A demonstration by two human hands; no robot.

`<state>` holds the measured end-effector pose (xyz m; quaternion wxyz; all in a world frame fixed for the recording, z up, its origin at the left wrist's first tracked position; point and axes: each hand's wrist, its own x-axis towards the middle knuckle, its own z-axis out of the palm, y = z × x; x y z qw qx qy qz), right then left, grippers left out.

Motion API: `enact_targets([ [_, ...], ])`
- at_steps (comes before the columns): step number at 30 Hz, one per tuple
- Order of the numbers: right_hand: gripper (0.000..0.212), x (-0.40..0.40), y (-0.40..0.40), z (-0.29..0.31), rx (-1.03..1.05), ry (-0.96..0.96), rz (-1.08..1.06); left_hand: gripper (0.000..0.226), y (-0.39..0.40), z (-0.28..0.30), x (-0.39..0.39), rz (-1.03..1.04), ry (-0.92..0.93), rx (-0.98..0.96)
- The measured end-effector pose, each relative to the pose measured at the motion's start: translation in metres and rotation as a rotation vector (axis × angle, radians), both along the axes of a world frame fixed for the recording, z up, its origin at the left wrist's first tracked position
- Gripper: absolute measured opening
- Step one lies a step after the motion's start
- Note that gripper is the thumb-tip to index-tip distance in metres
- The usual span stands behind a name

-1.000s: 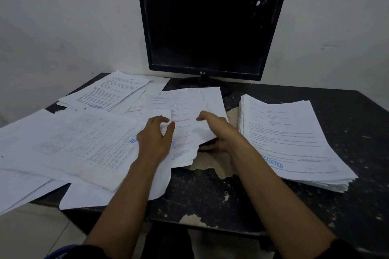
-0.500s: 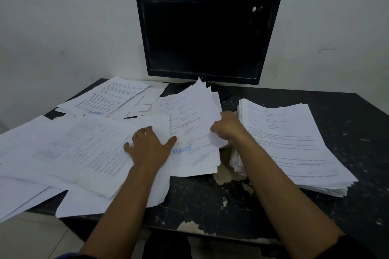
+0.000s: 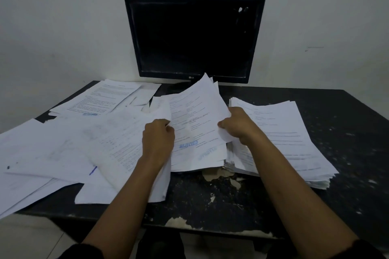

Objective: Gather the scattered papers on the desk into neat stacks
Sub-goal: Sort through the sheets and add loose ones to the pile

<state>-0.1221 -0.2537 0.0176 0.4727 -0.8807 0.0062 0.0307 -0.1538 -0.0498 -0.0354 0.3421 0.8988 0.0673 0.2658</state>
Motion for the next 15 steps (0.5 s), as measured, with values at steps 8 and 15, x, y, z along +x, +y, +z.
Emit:
enact_targets([
  [8, 0.036, -0.012, -0.08, 0.006, 0.072, 0.053, -0.139, 0.022, -0.1, 0.042, 0.008, -0.486, -0.201, 0.046],
  [15, 0.023, -0.027, -0.149, -0.003, 0.205, 0.108, -0.307, 0.024, -0.161, 0.031, 0.009, -0.798, 0.072, 0.179],
])
